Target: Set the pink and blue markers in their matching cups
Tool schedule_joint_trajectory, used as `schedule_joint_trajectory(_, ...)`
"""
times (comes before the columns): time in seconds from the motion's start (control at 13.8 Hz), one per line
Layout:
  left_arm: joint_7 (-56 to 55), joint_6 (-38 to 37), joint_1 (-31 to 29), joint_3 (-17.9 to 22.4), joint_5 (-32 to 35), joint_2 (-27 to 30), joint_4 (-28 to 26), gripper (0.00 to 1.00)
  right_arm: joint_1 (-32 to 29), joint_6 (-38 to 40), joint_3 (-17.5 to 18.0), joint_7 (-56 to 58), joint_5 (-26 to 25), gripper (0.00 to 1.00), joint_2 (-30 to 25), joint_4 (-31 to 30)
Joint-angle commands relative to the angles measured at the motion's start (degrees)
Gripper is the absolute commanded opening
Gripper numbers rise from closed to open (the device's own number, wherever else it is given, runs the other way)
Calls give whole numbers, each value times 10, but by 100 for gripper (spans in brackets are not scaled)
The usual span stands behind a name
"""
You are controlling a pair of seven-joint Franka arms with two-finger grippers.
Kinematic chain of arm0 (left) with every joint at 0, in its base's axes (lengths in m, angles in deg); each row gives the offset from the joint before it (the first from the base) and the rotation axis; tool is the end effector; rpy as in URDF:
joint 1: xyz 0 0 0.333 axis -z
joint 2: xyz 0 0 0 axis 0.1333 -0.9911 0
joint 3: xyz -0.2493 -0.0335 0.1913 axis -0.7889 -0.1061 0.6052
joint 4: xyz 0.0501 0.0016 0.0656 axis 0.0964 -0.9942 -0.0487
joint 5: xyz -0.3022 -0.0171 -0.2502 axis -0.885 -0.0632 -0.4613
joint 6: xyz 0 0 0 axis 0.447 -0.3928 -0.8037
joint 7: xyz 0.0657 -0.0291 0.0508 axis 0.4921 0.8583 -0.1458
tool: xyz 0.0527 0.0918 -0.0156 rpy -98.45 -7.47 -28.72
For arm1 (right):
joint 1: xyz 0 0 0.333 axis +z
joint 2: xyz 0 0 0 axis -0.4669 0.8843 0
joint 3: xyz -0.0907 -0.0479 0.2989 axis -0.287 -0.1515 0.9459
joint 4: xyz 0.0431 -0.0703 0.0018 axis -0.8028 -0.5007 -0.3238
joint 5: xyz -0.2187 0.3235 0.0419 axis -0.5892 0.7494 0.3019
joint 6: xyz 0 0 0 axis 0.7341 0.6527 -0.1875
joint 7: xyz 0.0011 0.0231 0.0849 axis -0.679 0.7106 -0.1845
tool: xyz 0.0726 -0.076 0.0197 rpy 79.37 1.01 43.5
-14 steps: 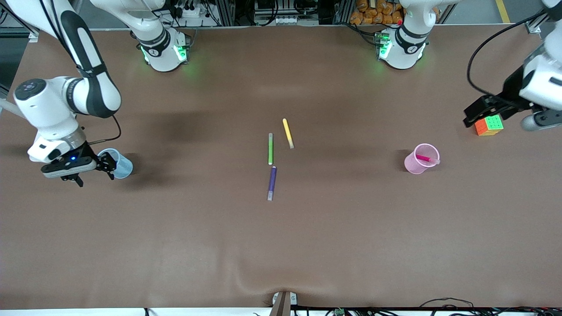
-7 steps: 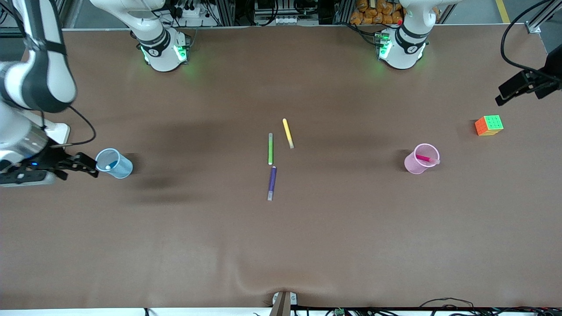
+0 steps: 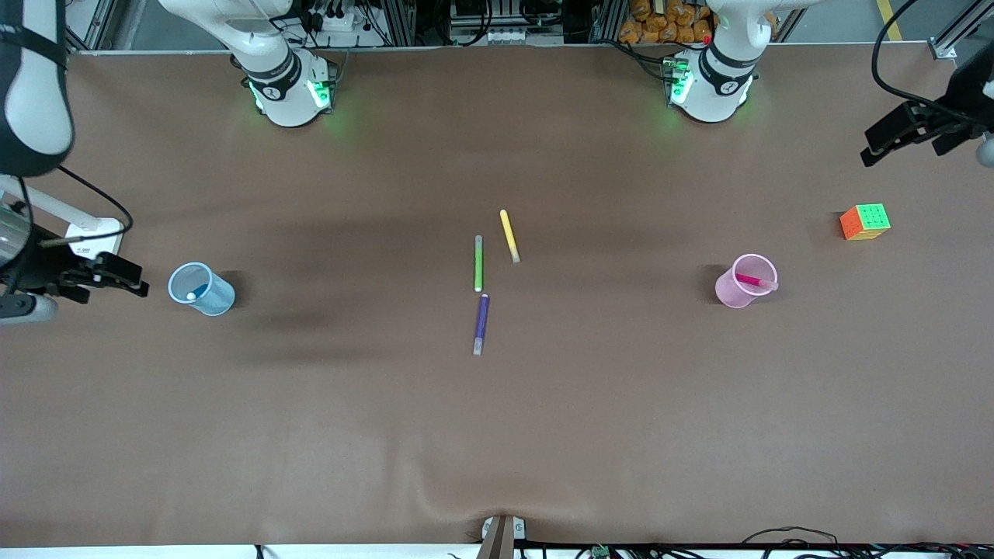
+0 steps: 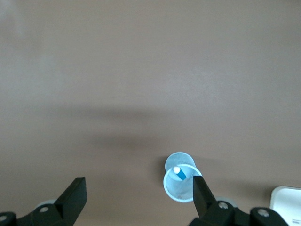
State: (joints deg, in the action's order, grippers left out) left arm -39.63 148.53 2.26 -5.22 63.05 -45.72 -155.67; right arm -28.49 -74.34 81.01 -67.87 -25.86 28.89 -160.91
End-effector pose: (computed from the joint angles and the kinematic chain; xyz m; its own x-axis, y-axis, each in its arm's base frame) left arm 0.5030 -0.0324 0.6719 0.9893 0.1459 0.0014 0.1458 -0.9885 -0.0411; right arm 0.6186 -0.0505 0.5363 0.9943 0.0922 0.0544 0.0957 -0.9932 -0.0662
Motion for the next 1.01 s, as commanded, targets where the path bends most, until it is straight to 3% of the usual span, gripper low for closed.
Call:
schedule_joint_trajectory(0.0,-9,-11,4,-4,9,6,2,100,-3,38,1,6,-3,100,24,73)
schedule_joint_trajectory(0.58,-6,2,0,-2,7,-10,4,100,0,206,-1,-25,-6,100,3,132)
schedule_joint_trajectory(0.8,-6,6,-1,-2,5,-15,4,100,0,215,-2,-35,-16,100,-34,115)
schedule_joint_trajectory(0.94,-6,9,-1,-2,5,-16,3,100,-5,213,-2,-38,-36,100,-73,70)
